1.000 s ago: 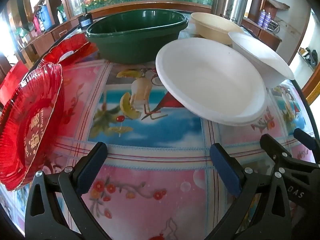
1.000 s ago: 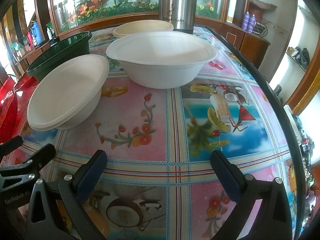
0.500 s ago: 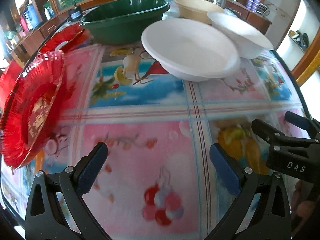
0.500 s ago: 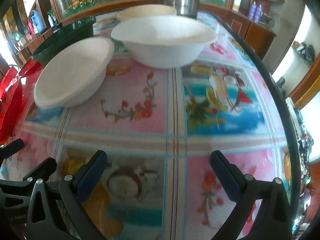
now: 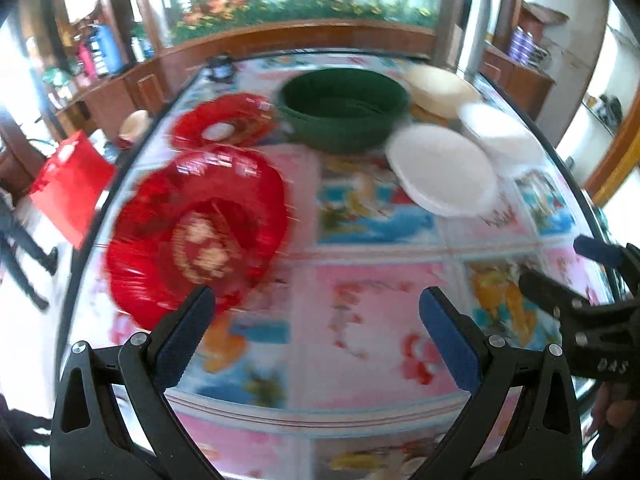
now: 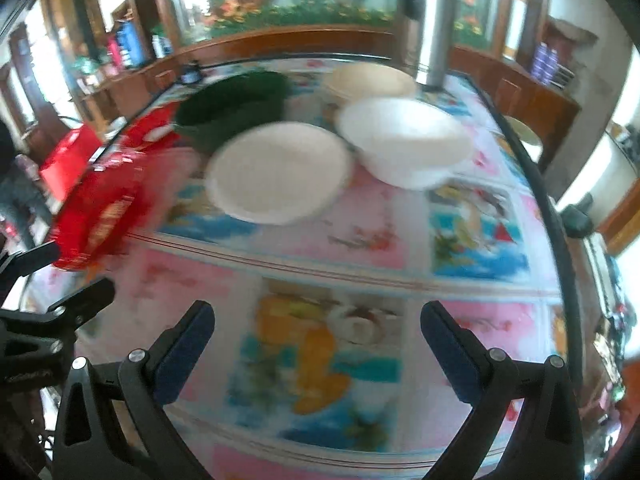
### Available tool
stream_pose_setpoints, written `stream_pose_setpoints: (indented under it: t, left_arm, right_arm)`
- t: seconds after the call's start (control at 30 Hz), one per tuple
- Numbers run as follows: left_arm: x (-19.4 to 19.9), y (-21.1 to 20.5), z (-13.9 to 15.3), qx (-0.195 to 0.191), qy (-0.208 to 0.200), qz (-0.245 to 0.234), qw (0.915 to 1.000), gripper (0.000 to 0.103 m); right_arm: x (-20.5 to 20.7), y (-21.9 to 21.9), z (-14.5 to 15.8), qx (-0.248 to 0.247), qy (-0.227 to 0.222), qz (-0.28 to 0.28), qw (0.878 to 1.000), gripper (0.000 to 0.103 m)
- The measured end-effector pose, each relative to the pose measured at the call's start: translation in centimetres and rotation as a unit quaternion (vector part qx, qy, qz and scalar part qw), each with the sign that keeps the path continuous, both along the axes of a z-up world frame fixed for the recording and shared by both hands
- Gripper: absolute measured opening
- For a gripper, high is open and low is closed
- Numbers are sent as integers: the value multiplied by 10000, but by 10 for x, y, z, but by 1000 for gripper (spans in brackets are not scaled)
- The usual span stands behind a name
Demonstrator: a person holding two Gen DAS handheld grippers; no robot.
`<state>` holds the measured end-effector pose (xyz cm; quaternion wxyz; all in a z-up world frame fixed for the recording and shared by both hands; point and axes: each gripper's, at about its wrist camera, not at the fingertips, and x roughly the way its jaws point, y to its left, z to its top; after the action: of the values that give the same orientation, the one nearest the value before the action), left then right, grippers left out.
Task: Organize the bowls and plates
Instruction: 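Move the left gripper toward the stack of red scalloped plates, then grasp the rim of the large red 'THE WEDDING' plate with the left gripper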
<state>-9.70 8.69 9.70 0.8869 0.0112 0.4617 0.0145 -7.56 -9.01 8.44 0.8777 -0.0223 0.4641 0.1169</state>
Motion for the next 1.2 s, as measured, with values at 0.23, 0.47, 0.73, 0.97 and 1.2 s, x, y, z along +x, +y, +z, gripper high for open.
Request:
stream_pose_setpoints:
  t: [0.23,0.47,0.73,0.97,1.2]
  left_arm:
    - [15,70,8,132,-128,417,9990,103]
    - [30,121,5,131,-198,459,9987,103]
    - [50,161,-6,-191,30,406,9990,103]
    - [61,169,-19,-158,89,518,9985,103]
    - [73,177,-34,-243,273,755,9965,103]
  right_arm:
    - [14,69,16,209,-75,581,9981,103]
    - [30,130,19,150,-91,874,9960,102]
    - [41,160,12,50,42,650,9979,102]
    - [58,167,4,51,237,574,9981,102]
    - [76,176,-14,42,458,808,9957,98]
